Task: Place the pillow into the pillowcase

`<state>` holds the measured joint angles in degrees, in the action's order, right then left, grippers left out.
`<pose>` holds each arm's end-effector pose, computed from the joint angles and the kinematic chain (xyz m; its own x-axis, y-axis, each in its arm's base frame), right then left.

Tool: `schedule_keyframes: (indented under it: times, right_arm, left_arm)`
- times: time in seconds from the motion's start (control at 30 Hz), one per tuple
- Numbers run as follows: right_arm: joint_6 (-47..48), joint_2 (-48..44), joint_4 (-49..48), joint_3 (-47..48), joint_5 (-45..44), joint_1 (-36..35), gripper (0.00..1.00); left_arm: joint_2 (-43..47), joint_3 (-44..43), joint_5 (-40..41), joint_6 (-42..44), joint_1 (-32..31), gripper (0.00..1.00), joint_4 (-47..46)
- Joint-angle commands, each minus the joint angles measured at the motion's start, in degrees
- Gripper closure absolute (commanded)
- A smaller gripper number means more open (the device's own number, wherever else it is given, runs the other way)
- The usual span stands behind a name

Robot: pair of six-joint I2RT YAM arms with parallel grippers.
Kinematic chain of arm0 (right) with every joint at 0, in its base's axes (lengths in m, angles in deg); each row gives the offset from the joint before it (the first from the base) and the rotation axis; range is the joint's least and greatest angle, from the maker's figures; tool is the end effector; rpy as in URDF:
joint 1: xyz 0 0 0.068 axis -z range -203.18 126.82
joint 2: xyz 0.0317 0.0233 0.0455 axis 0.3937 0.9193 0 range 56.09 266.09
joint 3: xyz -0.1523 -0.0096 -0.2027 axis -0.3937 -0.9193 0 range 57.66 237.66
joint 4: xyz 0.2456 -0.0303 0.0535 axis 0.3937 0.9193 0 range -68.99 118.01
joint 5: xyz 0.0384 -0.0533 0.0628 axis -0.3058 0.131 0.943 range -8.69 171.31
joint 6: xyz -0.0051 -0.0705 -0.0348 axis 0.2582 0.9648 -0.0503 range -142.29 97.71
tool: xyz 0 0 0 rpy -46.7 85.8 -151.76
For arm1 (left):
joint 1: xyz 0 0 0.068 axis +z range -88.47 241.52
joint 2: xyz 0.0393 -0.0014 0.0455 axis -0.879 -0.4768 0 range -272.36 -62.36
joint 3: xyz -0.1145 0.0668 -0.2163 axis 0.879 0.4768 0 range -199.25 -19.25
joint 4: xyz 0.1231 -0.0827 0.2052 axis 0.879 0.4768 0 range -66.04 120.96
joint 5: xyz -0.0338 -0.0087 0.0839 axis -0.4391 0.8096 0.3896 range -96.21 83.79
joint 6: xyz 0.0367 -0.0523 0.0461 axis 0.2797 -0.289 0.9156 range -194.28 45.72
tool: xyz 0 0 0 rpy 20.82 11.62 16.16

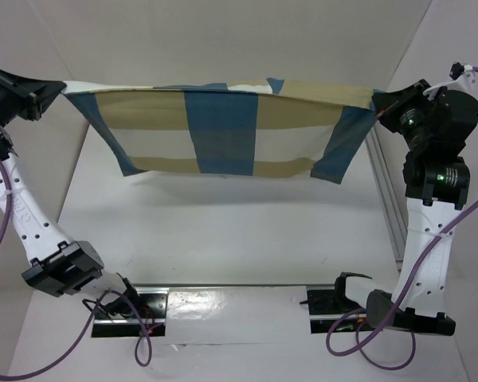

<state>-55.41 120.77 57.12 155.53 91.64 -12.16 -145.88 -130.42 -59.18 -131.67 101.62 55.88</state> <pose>0.2188 -0.0302 0.5065 -0.0353 0.5546 -0.8314 0.0377 0.8321 0.5534 0.2552 0.1443 0.5103 -0.2171 -0.8458 -0.4874 0.0713 0.4842 -0.8720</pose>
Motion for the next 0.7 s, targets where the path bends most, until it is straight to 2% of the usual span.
schedule_keyframes:
  times: [0.0, 0.1, 0.2, 0.3, 0.4, 0.43, 0.47, 0.5, 0.57, 0.6, 0.63, 0.67]
  right_arm:
    - [2.01, 1.75, -1.48, 3.65, -8.39, 1.81, 1.00]
    - [2.53, 6.58, -3.24, 5.58, -8.39, 1.81, 1.00]
    - [2.54, 13.87, -6.67, 6.90, -7.08, 1.81, 1.00]
    - [1.92, 23.18, -11.15, 6.29, -4.35, 1.11, 1.00]
    - [3.32, 34.86, -10.99, 9.09, -2.95, -1.88, 0.97]
    - [3.85, 38.29, -9.15, 14.14, -2.94, -2.41, 0.86]
    - [4.47, 44.15, -4.26, 16.81, -2.94, -3.72, 0.51]
    - [4.99, 46.04, -2.21, 19.18, -4.25, -4.34, 0.37]
    - [5.70, 45.98, -1.31, 18.96, -9.85, -6.44, 0.19]
    - [5.70, 44.75, -3.66, 17.03, -11.37, -6.46, 0.05]
    - [5.70, 43.35, -4.73, 14.92, -12.60, -7.07, 0.00]
    - [5.70, 40.90, -5.52, 11.33, -14.61, -7.07, 0.00]
  left_arm:
    - [-3.20, -6.14, 6.12, -0.19, 1.92, 1.00, -3.89]
    - [-6.72, -10.71, 8.58, 2.10, 0.52, 1.00, -1.43]
    - [-12.79, -13.10, 12.35, 4.99, -3.61, 1.00, 0.42]
    - [-18.94, -12.49, 17.36, 7.98, -9.41, 1.00, 1.04]
    - [-25.53, -11.70, 22.90, 11.66, -14.60, 1.00, 3.57]
    - [-27.20, -12.39, 24.39, 12.47, -15.57, 0.75, 5.33]
    - [-28.52, -12.40, 25.19, 13.17, -16.71, 0.52, 6.47]
    - [-29.32, -12.40, 25.20, 14.57, -16.72, 0.34, 7.01]
    - [-29.33, -11.61, 26.94, 15.72, -17.24, 0.10, 7.01]
    - [-29.33, -11.61, 27.56, 16.94, -17.94, 0.07, 7.01]
    - [-27.93, -11.09, 28.18, 17.56, -17.95, 0.04, 7.01]
    - [-27.92, -11.08, 28.71, 18.18, -18.56, 0.00, 7.54]
